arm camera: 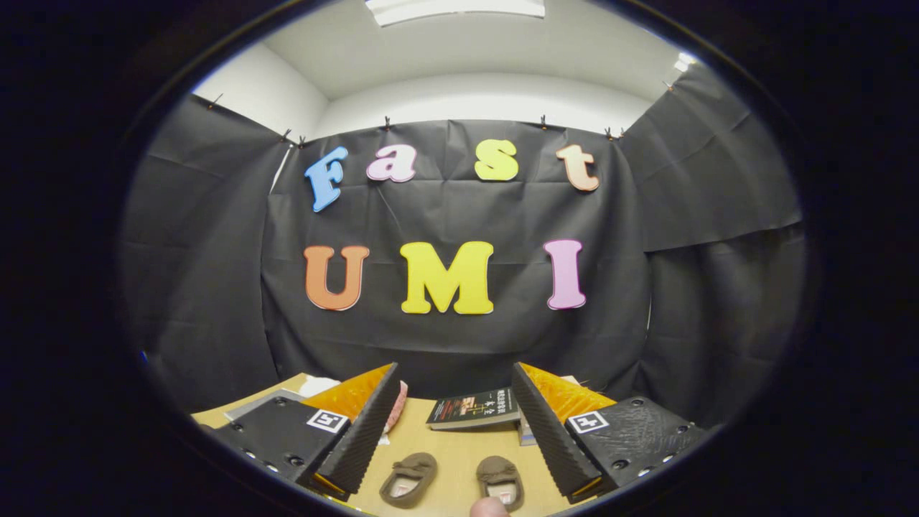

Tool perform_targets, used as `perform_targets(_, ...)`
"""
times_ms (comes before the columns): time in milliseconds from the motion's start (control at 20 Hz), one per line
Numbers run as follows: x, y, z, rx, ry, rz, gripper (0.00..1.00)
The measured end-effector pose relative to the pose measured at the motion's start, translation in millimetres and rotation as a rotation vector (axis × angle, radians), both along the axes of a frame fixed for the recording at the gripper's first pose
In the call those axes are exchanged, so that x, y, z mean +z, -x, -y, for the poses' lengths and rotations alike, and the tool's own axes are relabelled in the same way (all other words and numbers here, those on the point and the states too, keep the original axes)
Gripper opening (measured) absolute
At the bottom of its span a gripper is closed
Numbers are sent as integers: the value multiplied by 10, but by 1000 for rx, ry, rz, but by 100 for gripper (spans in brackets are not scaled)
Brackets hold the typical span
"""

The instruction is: Open the storage box then place both shoes into the box .Put the left shoe in first, then the right shoe, with the right side of both shoes facing outward in a uniform manner.

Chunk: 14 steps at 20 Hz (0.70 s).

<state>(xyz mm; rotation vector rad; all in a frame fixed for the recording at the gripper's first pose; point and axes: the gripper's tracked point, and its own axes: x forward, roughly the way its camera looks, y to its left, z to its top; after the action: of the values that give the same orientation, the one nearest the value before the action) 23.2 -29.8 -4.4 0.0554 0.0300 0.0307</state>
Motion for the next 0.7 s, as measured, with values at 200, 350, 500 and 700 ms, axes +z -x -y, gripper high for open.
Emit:
perform_targets(200,-48,-49,-71,20,11,-16,95)
perform_targets(350,-15,-90,-168,42,21,-18,95)
perform_targets(500,-2,-112,-266,64,21,-18,95)
perform_targets(700,9,-140,-347,75,13,-22,95)
